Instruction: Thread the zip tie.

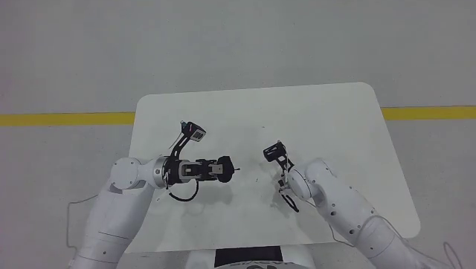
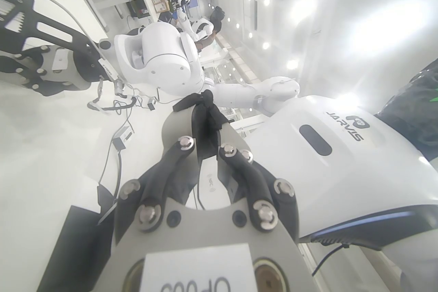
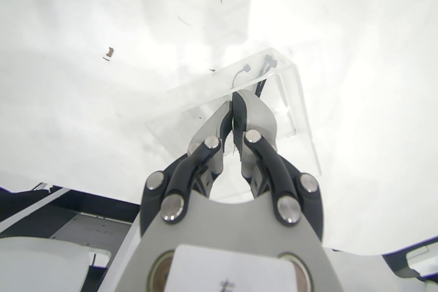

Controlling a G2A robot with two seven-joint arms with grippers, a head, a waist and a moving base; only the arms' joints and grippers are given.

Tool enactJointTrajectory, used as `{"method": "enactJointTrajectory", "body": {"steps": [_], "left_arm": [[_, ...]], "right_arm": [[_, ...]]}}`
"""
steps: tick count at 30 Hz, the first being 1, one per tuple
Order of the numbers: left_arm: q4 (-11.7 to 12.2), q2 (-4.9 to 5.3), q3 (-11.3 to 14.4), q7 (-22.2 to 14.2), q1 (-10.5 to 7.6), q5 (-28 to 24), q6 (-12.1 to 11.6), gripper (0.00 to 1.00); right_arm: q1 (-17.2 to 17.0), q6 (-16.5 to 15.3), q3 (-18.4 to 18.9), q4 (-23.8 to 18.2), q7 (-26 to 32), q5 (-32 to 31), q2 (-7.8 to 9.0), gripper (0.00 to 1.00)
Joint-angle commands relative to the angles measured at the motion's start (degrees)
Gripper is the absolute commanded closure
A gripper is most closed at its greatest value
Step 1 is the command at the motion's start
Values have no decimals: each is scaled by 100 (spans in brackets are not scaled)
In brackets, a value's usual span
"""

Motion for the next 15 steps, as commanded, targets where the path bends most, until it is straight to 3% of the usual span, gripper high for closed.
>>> {"method": "enactJointTrajectory", "body": {"steps": [1,8,15], "left_arm": [[0,0,0,0,0,0,0,100],[0,0,0,0,0,0,0,100],[0,0,0,0,0,0,0,100]], "right_arm": [[-9,15,29,-21,-19,22,-7,100],[-197,-57,380,-419,-125,331,26,100],[-576,-225,959,-939,-317,729,121,100]]}}
